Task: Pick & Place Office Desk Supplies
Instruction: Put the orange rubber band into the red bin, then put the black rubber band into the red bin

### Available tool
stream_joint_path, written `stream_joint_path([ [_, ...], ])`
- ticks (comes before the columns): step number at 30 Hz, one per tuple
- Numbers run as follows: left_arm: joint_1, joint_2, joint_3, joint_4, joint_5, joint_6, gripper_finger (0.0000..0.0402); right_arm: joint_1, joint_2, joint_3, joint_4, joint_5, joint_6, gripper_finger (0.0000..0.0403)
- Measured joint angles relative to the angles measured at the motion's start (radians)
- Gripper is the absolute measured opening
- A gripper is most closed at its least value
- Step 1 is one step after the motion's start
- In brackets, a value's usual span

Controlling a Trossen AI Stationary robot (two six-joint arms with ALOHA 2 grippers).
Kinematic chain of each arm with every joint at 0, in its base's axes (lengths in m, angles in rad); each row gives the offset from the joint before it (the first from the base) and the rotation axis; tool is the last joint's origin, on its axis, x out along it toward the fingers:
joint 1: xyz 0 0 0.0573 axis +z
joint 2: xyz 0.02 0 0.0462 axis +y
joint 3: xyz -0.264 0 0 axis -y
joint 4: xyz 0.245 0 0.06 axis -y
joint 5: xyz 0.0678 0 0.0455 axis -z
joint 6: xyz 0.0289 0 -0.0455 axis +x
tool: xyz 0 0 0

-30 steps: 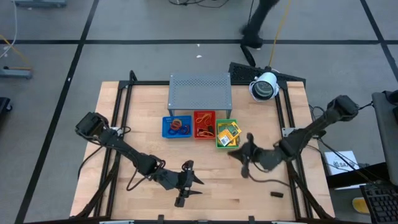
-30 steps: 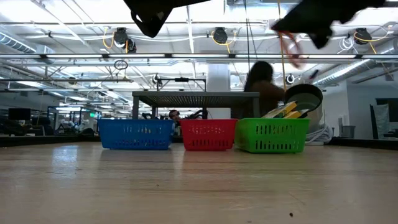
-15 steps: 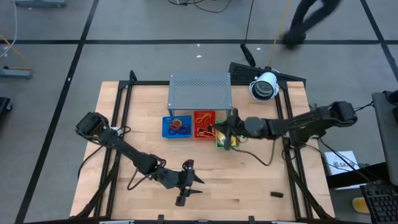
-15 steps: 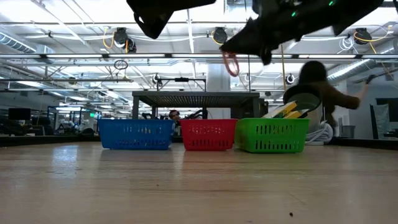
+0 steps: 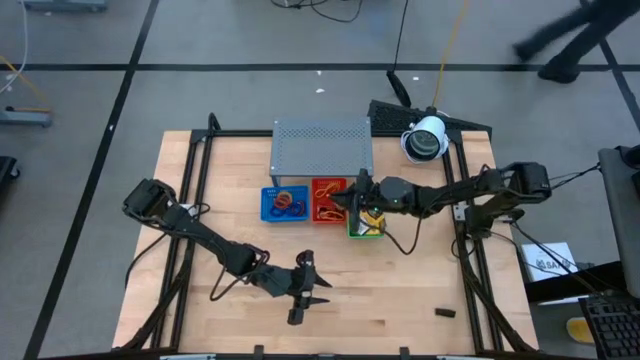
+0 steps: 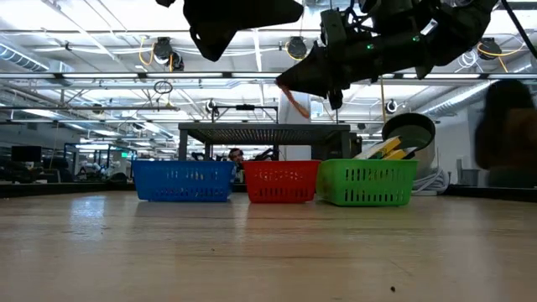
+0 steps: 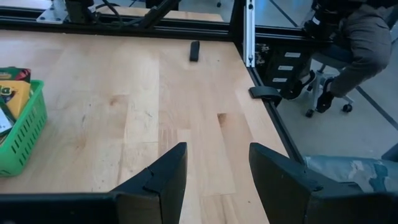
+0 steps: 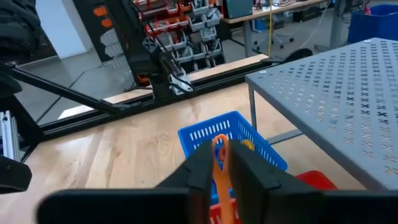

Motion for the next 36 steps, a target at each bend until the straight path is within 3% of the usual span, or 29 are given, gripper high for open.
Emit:
stream_joint_path([
  [9,0.0,0.0,0.0,0.0,0.0,0.005,0.0182,0.0,-0.013,0.001,0.027,0.002,-0.077,0.016],
  [15,0.0,0.0,0.0,0.0,0.0,0.006,0.0182,0.0,-0.013,0.001,0.088,-0.005,-0.03,0.0214],
  [22,-0.003,0.0,0.0,0.0,0.0,0.007,0.0182,0.018,-0.018,0.001,0.072,-0.324,-0.067,0.0219],
  [27,-0.012,0.0,0.0,0.0,0.0,0.007,0.0182,0.136,-0.078,0.001,-0.091,-0.516,0.012,0.0206],
  [30,-0.02,0.0,0.0,0.002,-0.02,0.004,0.0182,0.265,-0.117,0.0,-0.198,-0.491,0.057,0.0202],
  [36,-0.031,0.083,0.0,0.085,-0.061,0.005,0.0182,0.554,-0.207,-0.001,-0.23,-0.202,0.057,0.0201],
])
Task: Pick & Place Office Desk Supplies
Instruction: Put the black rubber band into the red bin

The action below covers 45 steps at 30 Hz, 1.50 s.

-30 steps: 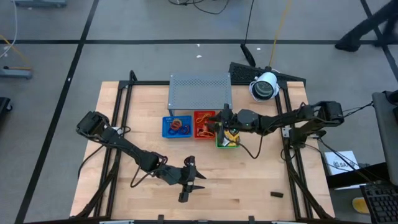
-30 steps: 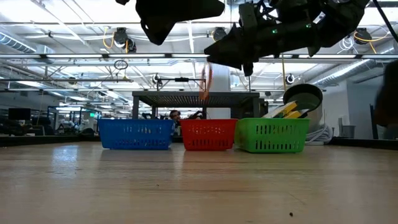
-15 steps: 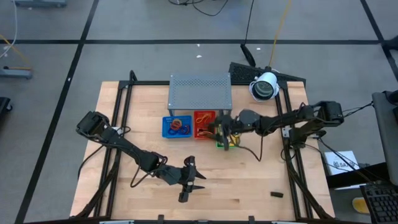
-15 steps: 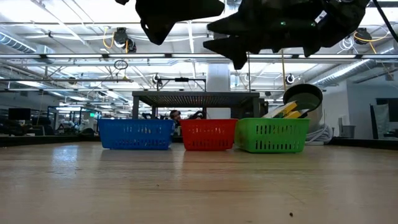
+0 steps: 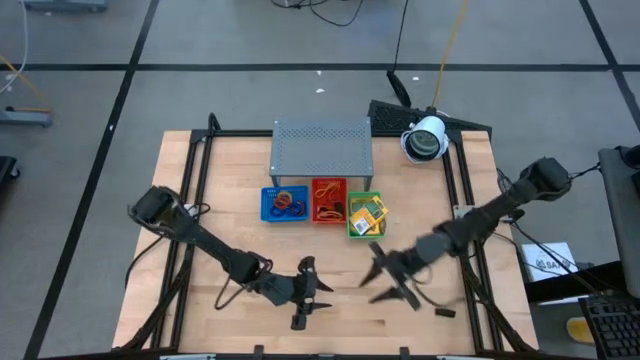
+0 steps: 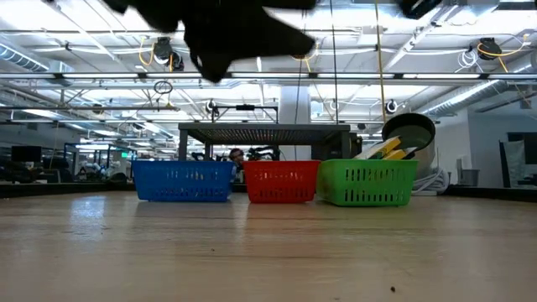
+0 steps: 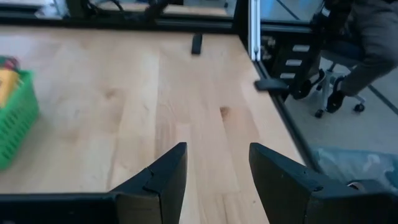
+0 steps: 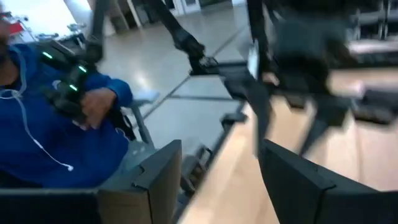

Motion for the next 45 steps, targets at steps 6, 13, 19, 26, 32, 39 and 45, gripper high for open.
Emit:
stream_joint_path([
  [6,0.004,0.108,0.0,0.069,0.007,0.023,0.0182,0.268,-0.089,0.002,-0.152,0.315,0.04,0.0201],
  [13,0.023,0.135,0.0,0.077,0.011,0.03,0.0182,0.508,-0.15,0.002,-0.54,0.49,0.644,0.0201],
  [19,0.036,0.135,0.0,0.123,0.012,0.06,0.0182,0.621,-0.153,0.002,-0.773,0.414,1.201,0.0201],
  [26,0.053,0.135,0.0,0.162,0.013,0.064,0.0182,0.64,-0.139,0.002,-0.923,0.275,1.499,0.0201],
  [32,0.071,0.135,0.0,0.158,0.013,0.064,0.0182,0.638,-0.083,0.001,-0.949,0.221,1.543,0.0201],
  [39,0.071,0.135,0.0,0.157,0.014,0.084,0.0182,0.635,0.013,0.001,-0.955,0.065,1.611,0.0201],
  [45,0.071,0.135,0.0,0.157,0.013,0.079,0.0182,0.636,0.036,0.001,-0.931,0.059,1.6,0.0201],
])
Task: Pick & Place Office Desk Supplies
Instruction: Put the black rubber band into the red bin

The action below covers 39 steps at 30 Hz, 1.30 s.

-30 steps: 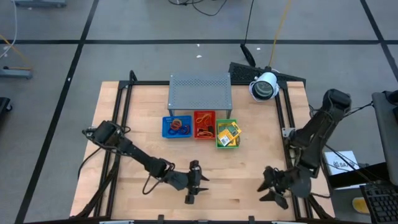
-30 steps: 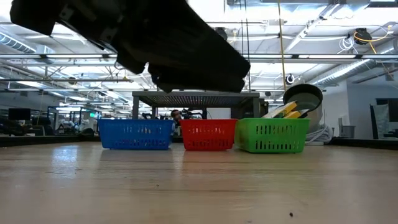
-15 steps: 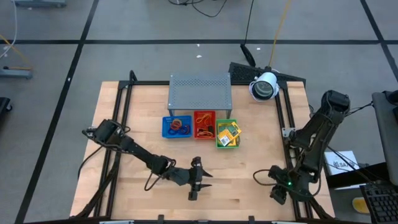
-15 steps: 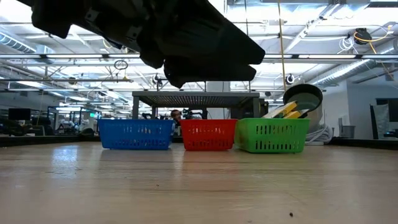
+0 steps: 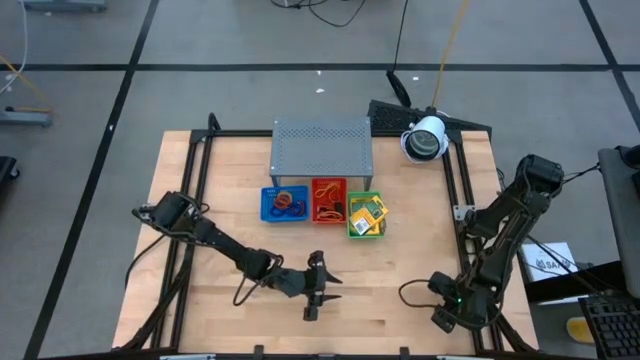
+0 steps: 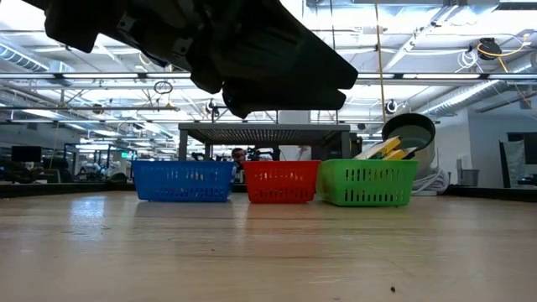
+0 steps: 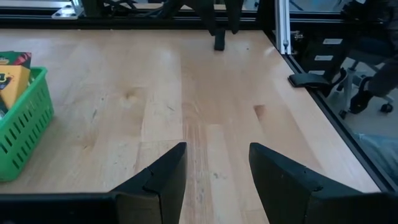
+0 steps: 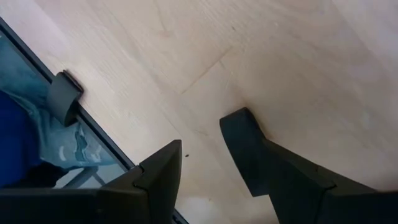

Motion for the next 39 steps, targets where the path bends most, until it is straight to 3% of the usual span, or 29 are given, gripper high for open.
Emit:
stream_joint_path([
  [11,-0.001,0.0,0.0,-0.002,0.0,-0.001,0.0182,0.0,0.0,0.001,-0.03,-0.007,-0.005,0.0201],
  [20,-0.001,0.0,0.0,-0.006,0.0,-0.002,0.0182,0.004,0.0,-0.004,-0.098,-0.026,-0.213,0.0201],
  [28,-0.001,0.0,0.0,-0.007,0.0,-0.001,0.0182,0.004,-0.005,-0.077,0.008,-0.033,-0.224,0.0201],
  [39,0.001,0.0,0.0,-0.007,0.0,0.006,0.0182,0.003,-0.003,-0.082,0.027,-0.047,-0.224,0.0201],
])
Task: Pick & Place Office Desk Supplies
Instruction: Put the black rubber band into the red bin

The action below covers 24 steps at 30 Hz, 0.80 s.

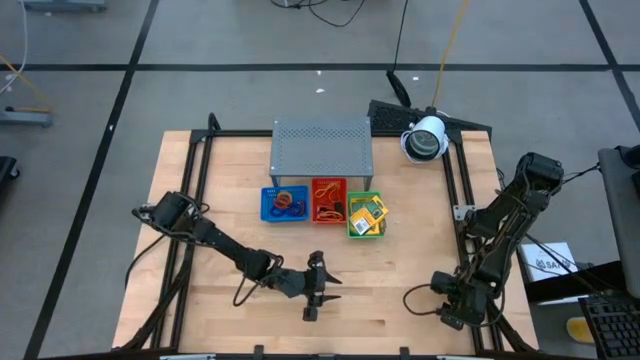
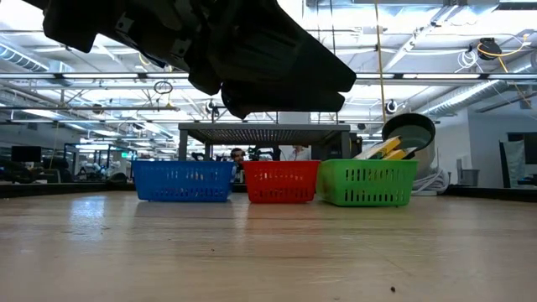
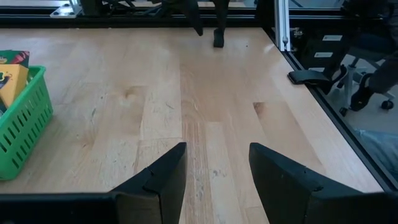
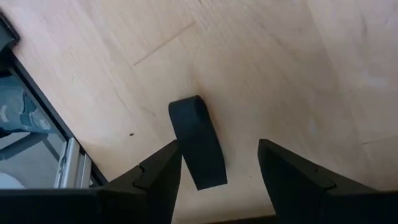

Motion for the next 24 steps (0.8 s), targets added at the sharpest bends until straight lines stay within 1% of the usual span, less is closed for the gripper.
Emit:
stream_joint_path([
  [7,0.0,0.0,0.0,0.0,0.0,0.005,0.0182,0.0,0.001,0.0,0.004,0.002,-0.032,0.0194],
  [16,-0.004,0.0,0.0,-0.001,0.0,-0.023,0.0182,0.0,0.001,-0.001,0.01,0.003,-0.039,0.0154],
  [20,-0.014,0.0,0.0,-0.002,0.0,-0.059,0.0182,0.0,0.002,-0.001,0.011,0.004,-0.039,0.0119],
  [22,-0.02,0.0,0.0,-0.002,0.0,-0.064,0.0182,0.0,0.002,-0.002,0.014,0.006,-0.034,0.009],
  [24,-0.026,0.0,0.0,-0.002,0.0,-0.064,0.0182,0.0,0.002,-0.002,0.017,0.007,-0.02,0.0051],
])
